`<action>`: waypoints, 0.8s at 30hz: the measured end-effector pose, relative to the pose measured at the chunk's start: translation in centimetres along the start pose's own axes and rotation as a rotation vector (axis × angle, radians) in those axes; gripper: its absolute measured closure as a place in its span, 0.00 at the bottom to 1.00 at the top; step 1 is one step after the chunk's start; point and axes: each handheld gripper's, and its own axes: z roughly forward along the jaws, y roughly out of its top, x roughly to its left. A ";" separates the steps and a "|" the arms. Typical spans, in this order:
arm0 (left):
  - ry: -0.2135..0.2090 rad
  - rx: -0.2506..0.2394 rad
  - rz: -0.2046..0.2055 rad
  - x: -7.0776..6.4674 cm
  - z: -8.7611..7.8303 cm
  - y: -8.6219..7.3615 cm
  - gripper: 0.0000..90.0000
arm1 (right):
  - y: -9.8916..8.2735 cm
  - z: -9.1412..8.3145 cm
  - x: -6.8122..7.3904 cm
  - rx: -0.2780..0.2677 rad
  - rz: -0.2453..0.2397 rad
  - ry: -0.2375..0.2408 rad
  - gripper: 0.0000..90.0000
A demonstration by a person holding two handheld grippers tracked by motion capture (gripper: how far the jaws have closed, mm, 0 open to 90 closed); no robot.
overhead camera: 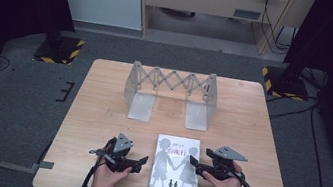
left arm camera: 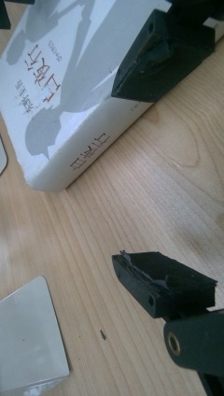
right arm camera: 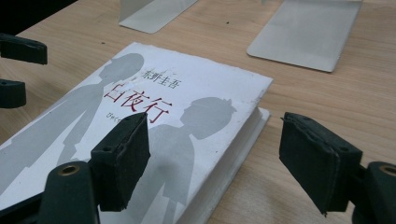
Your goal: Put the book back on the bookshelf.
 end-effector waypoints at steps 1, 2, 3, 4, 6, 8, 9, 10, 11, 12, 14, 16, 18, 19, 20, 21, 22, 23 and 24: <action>0.002 0.004 0.003 0.0 0.1 -0.1 0.18 | -0.1 0.1 0.1 0.002 -0.001 0.002 0.27; 0.004 0.009 0.006 0.0 0.2 -0.1 0.18 | -0.1 0.2 0.1 0.008 0.001 0.003 0.27; 0.007 0.014 0.010 0.0 0.2 -0.2 0.17 | -0.2 0.3 0.2 0.007 0.002 0.006 0.27; 0.011 0.021 0.014 0.0 0.3 -0.2 0.17 | -0.3 0.4 0.2 0.013 0.001 0.010 0.27; 0.014 0.032 0.017 0.1 0.5 -0.3 0.17 | -0.4 0.6 0.3 0.015 0.007 0.017 0.27; 0.020 0.042 0.017 0.3 0.6 -0.5 0.17 | -0.5 0.8 0.4 0.016 0.014 0.024 0.27; 0.025 0.048 0.013 0.4 0.7 -0.5 0.17 | -0.5 0.8 0.4 0.017 0.015 0.031 0.27; 0.029 0.055 0.014 0.5 0.8 -0.6 0.17 | -0.5 0.9 0.5 0.015 0.023 0.037 0.27; 0.031 0.056 0.013 0.6 0.8 -0.7 0.17 | -0.6 1.0 0.5 0.015 0.032 0.043 0.27; 0.034 0.060 0.012 0.7 0.9 -0.7 0.16 | -0.6 1.1 0.5 0.014 0.031 0.045 0.27; 0.040 0.071 0.014 0.9 1.0 -0.8 0.16 | -0.7 1.2 0.6 0.011 0.040 0.049 0.27; 0.045 0.077 0.016 1.0 1.1 -0.9 0.16 | -0.7 1.3 0.6 0.011 0.043 0.058 0.27; 0.047 0.081 0.018 1.1 1.3 -1.0 0.15 | -0.8 1.4 0.6 0.009 0.048 0.061 0.26; 0.049 0.083 0.020 1.1 1.3 -1.0 0.15 | -0.8 1.4 0.6 0.009 0.051 0.061 0.26; 0.049 0.086 0.020 1.1 1.3 -1.0 0.15 | -0.8 1.4 0.6 0.009 0.052 0.061 0.26; 0.050 0.087 0.021 1.1 1.4 -1.0 0.15 | -0.8 1.4 0.7 0.008 0.056 0.060 0.25; 0.051 0.090 0.022 1.2 1.4 -1.1 0.14 | -0.8 1.5 0.7 0.007 0.058 0.060 0.25; 0.051 0.092 0.023 1.2 1.5 -1.1 0.14 | -0.8 1.5 0.6 0.007 0.057 0.062 0.25; 0.051 0.095 0.025 1.2 1.5 -1.1 0.14 | -0.8 1.5 0.6 0.007 0.059 0.064 0.25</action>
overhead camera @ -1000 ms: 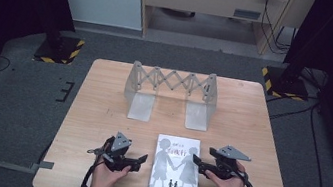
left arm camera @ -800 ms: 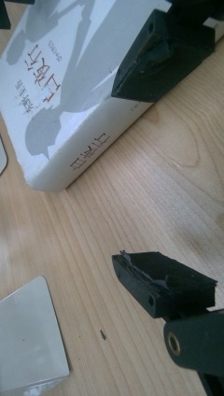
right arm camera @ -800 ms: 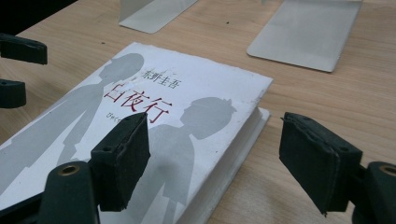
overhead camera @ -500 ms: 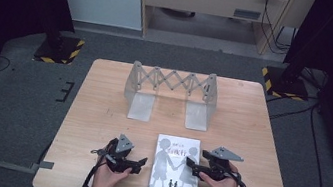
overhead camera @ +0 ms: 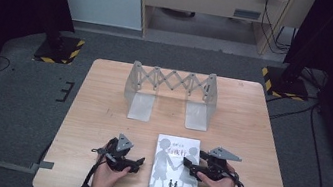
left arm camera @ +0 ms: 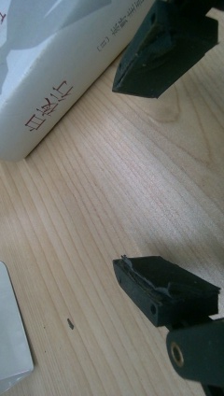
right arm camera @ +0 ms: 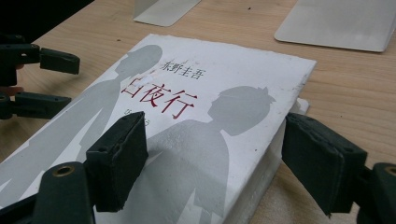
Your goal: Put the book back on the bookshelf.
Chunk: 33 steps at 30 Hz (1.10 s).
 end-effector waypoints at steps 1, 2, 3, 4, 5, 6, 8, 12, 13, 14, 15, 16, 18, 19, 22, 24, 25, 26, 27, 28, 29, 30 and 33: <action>0.000 0.002 0.001 0.0 0.1 0.0 0.14 | 0.0 0.0 0.0 0.002 -0.001 0.003 0.25; 0.001 0.003 0.001 0.0 0.1 -0.1 0.14 | 0.0 0.1 0.0 0.002 0.003 0.004 0.24; 0.004 0.008 0.004 0.0 0.2 -0.1 0.14 | 0.0 0.1 0.0 0.001 0.002 0.004 0.24; 0.005 0.011 0.008 0.0 0.2 -0.1 0.13 | 0.0 0.1 0.0 0.002 0.001 0.004 0.24; 0.006 0.015 0.009 0.0 0.3 -0.1 0.13 | 0.0 0.1 0.1 0.003 0.003 0.004 0.24; 0.007 0.016 0.011 0.0 0.4 -0.2 0.13 | 0.0 0.1 0.0 0.003 0.002 0.005 0.24; 0.012 0.013 0.018 0.0 0.4 -0.2 0.12 | 0.1 0.1 0.1 0.002 -0.003 0.004 0.24; 0.016 0.014 0.026 0.0 0.5 -0.2 0.11 | 0.2 -0.1 0.2 -0.011 -0.011 0.001 0.25; 0.017 0.017 0.027 0.0 0.5 -0.2 0.11 | 0.3 -0.2 0.3 -0.014 -0.018 0.006 0.26; 0.019 0.017 0.026 0.0 0.6 -0.2 0.10 | 0.4 -0.2 0.4 -0.022 -0.018 0.006 0.26; 0.019 0.019 0.027 0.0 0.6 -0.2 0.09 | 0.5 -0.3 0.4 -0.027 -0.026 0.007 0.26; 0.018 0.020 0.030 0.0 0.6 -0.2 0.09 | 0.6 -0.3 0.5 -0.035 -0.026 0.008 0.26; 0.020 0.024 0.029 0.0 0.6 -0.1 0.07 | 0.8 -0.5 0.6 -0.046 -0.023 0.014 0.26; 0.022 0.026 0.028 0.0 0.7 -0.1 0.06 | 0.9 -0.5 0.6 -0.052 -0.017 0.016 0.26; 0.027 0.030 0.026 0.0 0.7 -0.1 0.04 | 1.1 -0.5 0.7 -0.062 -0.014 0.022 0.26; 0.029 0.036 0.026 0.0 0.8 -0.1 0.02 | 1.2 -0.4 0.8 -0.070 -0.008 0.026 0.27; 0.029 0.038 0.024 0.0 0.8 -0.1 0.01 | 1.3 -0.4 0.9 -0.076 -0.008 0.031 0.27; 0.029 0.041 0.021 0.1 0.8 -0.1 0.00 | 1.3 -0.3 1.0 -0.075 -0.009 0.038 0.27; 0.029 0.041 0.019 0.1 0.8 -0.1 0.00 | 1.4 -0.3 1.1 -0.076 -0.005 0.039 0.27; 0.030 0.042 0.018 0.1 0.8 -0.1 0.00 | 1.5 -0.2 1.1 -0.076 -0.004 0.042 0.26; 0.030 0.042 0.019 0.1 0.8 -0.1 0.00 | 1.5 -0.1 1.2 -0.079 0.004 0.041 0.26; 0.030 0.042 0.018 0.1 0.8 -0.1 0.00 | 1.5 -0.1 1.2 -0.079 0.004 0.043 0.26; 0.030 0.042 0.018 0.1 0.8 -0.1 0.00 | 1.6 0.1 1.3 -0.081 0.012 0.043 0.26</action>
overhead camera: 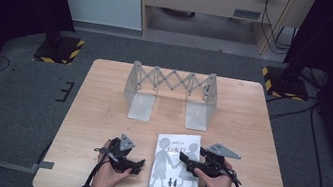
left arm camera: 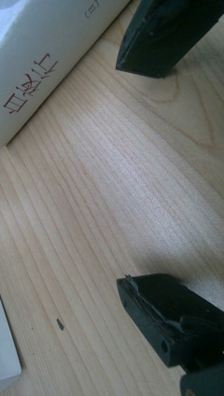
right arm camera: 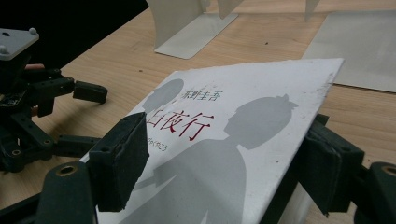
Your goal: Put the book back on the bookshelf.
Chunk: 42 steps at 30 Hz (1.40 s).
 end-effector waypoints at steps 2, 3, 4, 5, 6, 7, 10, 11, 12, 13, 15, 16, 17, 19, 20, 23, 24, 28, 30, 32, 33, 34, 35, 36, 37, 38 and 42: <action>0.000 0.000 0.000 0.0 0.0 0.0 0.00 | 0.0 0.1 0.0 -0.005 -0.002 0.002 0.26; 0.000 0.000 0.000 0.0 0.0 0.0 0.00 | 0.0 0.2 0.1 -0.005 0.003 0.004 0.26; 0.000 0.000 -0.001 0.0 0.0 0.0 0.00 | 0.1 0.2 0.1 -0.005 0.006 0.007 0.26; 0.000 0.000 0.000 0.0 0.0 0.0 0.00 | 0.1 0.3 0.2 -0.005 0.010 0.007 0.25; 0.000 0.000 -0.001 0.0 0.0 0.0 0.00 | 0.1 0.4 0.2 -0.004 0.012 0.009 0.25; 0.000 0.000 -0.001 0.0 0.0 0.0 0.00 | 0.1 0.4 0.2 -0.004 0.012 0.012 0.25; 0.000 0.000 -0.001 0.0 0.0 0.0 0.00 | 0.1 0.7 0.4 -0.003 0.019 0.017 0.24; 0.000 0.000 -0.001 0.0 0.0 0.0 0.00 | 0.1 0.8 0.4 -0.004 0.019 0.018 0.23; -0.001 -0.001 -0.001 0.0 0.0 0.0 0.00 | 0.1 0.8 0.4 -0.002 0.020 0.019 0.23; -0.001 -0.001 -0.001 0.0 0.0 0.0 0.00 | 0.1 0.9 0.4 -0.001 0.019 0.019 0.23; -0.001 -0.001 -0.001 0.0 0.0 0.0 0.00 | 0.0 1.0 0.5 0.003 0.019 0.019 0.22; -0.001 -0.001 -0.001 0.0 0.0 0.0 0.00 | 0.0 1.1 0.5 0.006 0.021 0.020 0.22; -0.001 -0.001 -0.001 0.0 0.0 0.0 0.00 | 0.0 1.1 0.5 0.005 0.018 0.019 0.22; -0.001 -0.001 0.000 0.0 0.0 0.0 0.00 | 0.0 1.3 0.5 0.014 0.023 0.024 0.20; -0.001 -0.001 0.000 0.0 0.0 0.0 0.00 | 0.0 1.4 0.5 0.013 0.020 0.023 0.20; -0.003 -0.001 0.002 0.0 0.0 0.0 0.00 | -0.1 1.6 0.6 0.028 0.025 0.043 0.21; -0.003 0.000 0.003 0.0 0.0 0.0 0.00 | -0.1 1.8 0.7 0.025 0.022 0.049 0.21; -0.004 0.000 0.003 0.0 0.1 0.1 0.00 | -0.1 2.0 1.0 0.033 0.016 0.056 0.22; -0.003 0.000 0.003 0.0 0.1 0.1 0.00 | -0.1 2.0 0.9 0.031 0.023 0.054 0.23; -0.003 0.001 0.002 0.1 0.1 0.1 0.00 | -0.1 2.0 0.9 0.030 0.022 0.050 0.24; -0.004 0.001 0.001 0.1 0.1 0.1 0.00 | -0.2 1.9 0.9 0.030 0.021 0.046 0.25; -0.004 -0.001 0.000 0.1 0.1 0.1 0.00 | -0.2 1.9 0.9 0.029 0.023 0.041 0.26; -0.004 -0.001 -0.002 0.1 0.1 0.1 0.00 | -0.2 1.9 0.9 0.029 0.024 0.040 0.27; -0.003 -0.006 -0.005 0.2 0.0 0.1 0.01 | -0.2 1.9 0.9 0.026 0.024 0.037 0.28; -0.002 -0.011 -0.005 0.2 0.0 0.1 0.02 | -0.2 1.9 0.9 0.025 0.029 0.035 0.29; -0.003 -0.019 -0.004 0.3 -0.1 0.0 0.05 | -0.2 1.8 0.9 0.021 0.034 0.032 0.31; -0.044 -0.037 -0.047 0.7 -0.6 0.1 0.19 | -0.3 1.7 0.7 0.016 0.051 0.024 0.37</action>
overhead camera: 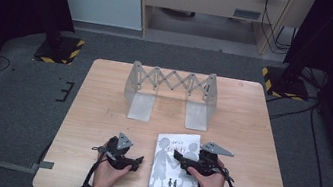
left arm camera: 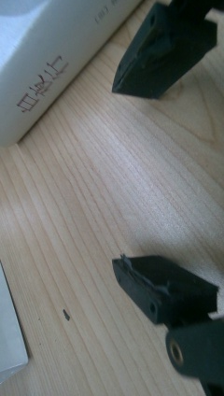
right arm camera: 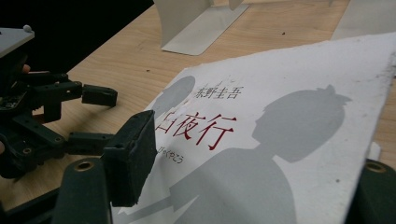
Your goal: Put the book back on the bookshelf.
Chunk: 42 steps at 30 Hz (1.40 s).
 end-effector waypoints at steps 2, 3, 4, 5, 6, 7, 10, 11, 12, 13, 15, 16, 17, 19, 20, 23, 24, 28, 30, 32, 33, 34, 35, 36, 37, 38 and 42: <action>-0.034 -0.031 -0.038 0.1 -0.3 0.1 0.24 | 0.0 -0.1 -0.1 0.001 0.008 -0.001 0.39; -0.046 -0.053 -0.045 0.1 -0.5 0.2 0.24 | 0.0 -0.1 -0.1 0.002 0.013 -0.003 0.40; -0.051 -0.071 -0.050 0.0 -0.6 0.2 0.26 | 0.0 -0.1 -0.2 0.003 0.016 -0.002 0.42; -0.061 -0.096 -0.055 0.0 -0.8 0.3 0.26 | 0.0 -0.1 -0.2 0.004 0.014 -0.003 0.43; -0.076 -0.122 -0.064 -0.2 -1.0 0.4 0.26 | 0.0 -0.2 -0.3 0.004 0.020 -0.005 0.44; -0.097 -0.148 -0.068 -0.3 -1.3 0.6 0.26 | 0.0 -0.2 -0.3 0.003 0.022 -0.006 0.46; -0.135 -0.186 -0.079 -0.8 -1.5 0.9 0.26 | 0.1 -0.3 -0.5 0.002 0.033 -0.001 0.48; -0.160 -0.194 -0.092 -1.1 -1.5 0.9 0.26 | 0.0 -0.3 -0.5 0.000 0.038 -0.001 0.49; -0.176 -0.197 -0.095 -1.2 -1.5 1.0 0.26 | 0.0 -0.3 -0.5 -0.003 0.042 0.001 0.51; -0.192 -0.196 -0.098 -1.4 -1.4 1.0 0.26 | 0.1 -0.4 -0.5 -0.005 0.054 0.005 0.52; -0.217 -0.194 -0.094 -1.8 -1.2 1.1 0.24 | 0.2 -0.6 -0.6 -0.016 0.056 0.011 0.56; -0.231 -0.193 -0.094 -2.0 -1.1 1.2 0.24 | 0.2 -0.6 -0.6 -0.019 0.062 0.014 0.58; -0.242 -0.192 -0.092 -2.2 -1.0 1.2 0.24 | 0.3 -0.7 -0.6 -0.026 0.062 0.017 0.59; -0.259 -0.195 -0.085 -2.6 -0.8 1.4 0.24 | 0.4 -0.9 -0.5 -0.029 0.058 0.022 0.60; -0.266 -0.197 -0.084 -2.8 -0.7 1.4 0.24 | 0.4 -0.9 -0.5 -0.032 0.053 0.023 0.60; -0.302 -0.200 -0.071 -3.5 -0.2 1.6 0.24 | 0.5 -1.1 -0.4 -0.036 0.047 0.028 0.61; -0.307 -0.199 -0.067 -3.6 -0.1 1.6 0.23 | 0.6 -1.2 -0.3 -0.039 0.040 0.028 0.62; -0.325 -0.194 -0.054 -4.2 0.3 1.6 0.22 | 0.9 -1.5 0.1 -0.046 0.023 0.035 0.64; -0.330 -0.195 -0.061 -4.3 0.4 1.6 0.21 | 1.0 -1.7 0.3 -0.051 0.013 0.042 0.65; -0.337 -0.200 -0.064 -4.3 0.5 1.6 0.20 | 1.0 -1.8 0.3 -0.059 0.010 0.049 0.66; -0.340 -0.202 -0.065 -4.3 0.5 1.5 0.18 | 1.1 -1.9 0.4 -0.065 0.013 0.053 0.67; -0.352 -0.208 -0.071 -4.3 0.6 1.5 0.17 | 1.1 -2.0 0.5 -0.070 0.013 0.060 0.68; -0.365 -0.209 -0.083 -4.2 0.8 1.4 0.15 | 1.1 -2.2 0.5 -0.075 0.011 0.067 0.68; -0.377 -0.210 -0.092 -4.3 0.9 1.4 0.11 | 1.2 -2.3 0.6 -0.080 0.008 0.076 0.69; -0.392 -0.213 -0.096 -4.3 1.1 1.3 0.08 | 1.2 -2.3 0.7 -0.084 0.010 0.081 0.70; -0.410 -0.213 -0.105 -4.3 1.3 1.3 0.06 | 1.3 -2.4 0.7 -0.085 0.003 0.086 0.70; -0.438 -0.216 -0.130 -4.4 1.6 1.2 0.00 | 1.5 -2.8 1.0 -0.096 0.000 0.108 0.71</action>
